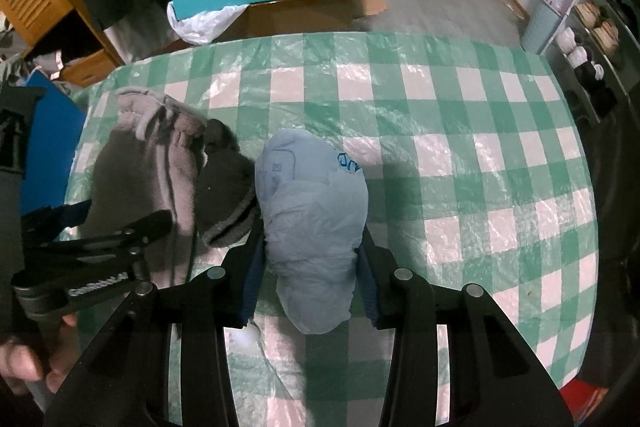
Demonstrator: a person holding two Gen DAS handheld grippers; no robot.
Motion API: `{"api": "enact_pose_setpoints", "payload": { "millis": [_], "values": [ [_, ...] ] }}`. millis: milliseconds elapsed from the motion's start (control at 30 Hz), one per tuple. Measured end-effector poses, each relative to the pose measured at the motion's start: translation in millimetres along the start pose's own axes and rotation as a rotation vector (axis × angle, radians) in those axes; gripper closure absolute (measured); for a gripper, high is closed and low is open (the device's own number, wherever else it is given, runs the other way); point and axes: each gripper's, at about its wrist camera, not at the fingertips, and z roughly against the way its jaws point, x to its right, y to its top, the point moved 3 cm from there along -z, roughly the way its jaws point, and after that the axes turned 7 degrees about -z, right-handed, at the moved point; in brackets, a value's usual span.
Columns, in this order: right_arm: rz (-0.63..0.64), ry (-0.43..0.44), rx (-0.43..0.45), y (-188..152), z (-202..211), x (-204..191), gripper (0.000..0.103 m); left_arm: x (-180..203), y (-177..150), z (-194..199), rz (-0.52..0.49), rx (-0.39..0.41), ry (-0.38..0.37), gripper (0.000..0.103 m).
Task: Organize soft objects
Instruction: 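Grasp the grey fleece mitten with the left gripper while the right gripper grasps the white wrapped bundle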
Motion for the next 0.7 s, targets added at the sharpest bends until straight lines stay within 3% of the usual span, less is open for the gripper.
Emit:
{"api": "enact_pose_setpoints", "payload": {
  "millis": [167, 300, 400, 433, 467, 700],
  "values": [
    [-0.009, 0.003, 0.001, 0.4, 1.6, 3.5, 0.063, 7.7, -3.2, -1.9, -0.07, 0.033, 0.022, 0.018],
    [-0.013, 0.003, 0.001, 1.6, 1.8, 4.5, 0.063, 12.6, -3.2, 1.3, -0.098, 0.049, -0.011, 0.04],
    [-0.011, 0.004, 0.003, 2.0, 2.8, 4.1, 0.063, 15.1, -4.3, 4.2, -0.094, 0.05, -0.067, 0.064],
    [-0.01, 0.004, 0.004, 2.0, 3.1, 3.3, 0.063, 15.0, -4.5, 5.3, -0.092, 0.051, -0.072, 0.079],
    [-0.008, 0.005, 0.005, 2.2, 3.7, 2.0, 0.063, 14.2, -4.6, 6.9, -0.094, 0.054, -0.06, 0.083],
    [0.003, 0.01, 0.02, 3.4, 10.1, -3.6, 0.063, 8.5, -7.6, 19.0, -0.082, 0.08, -0.118, 0.085]
  ]
}}
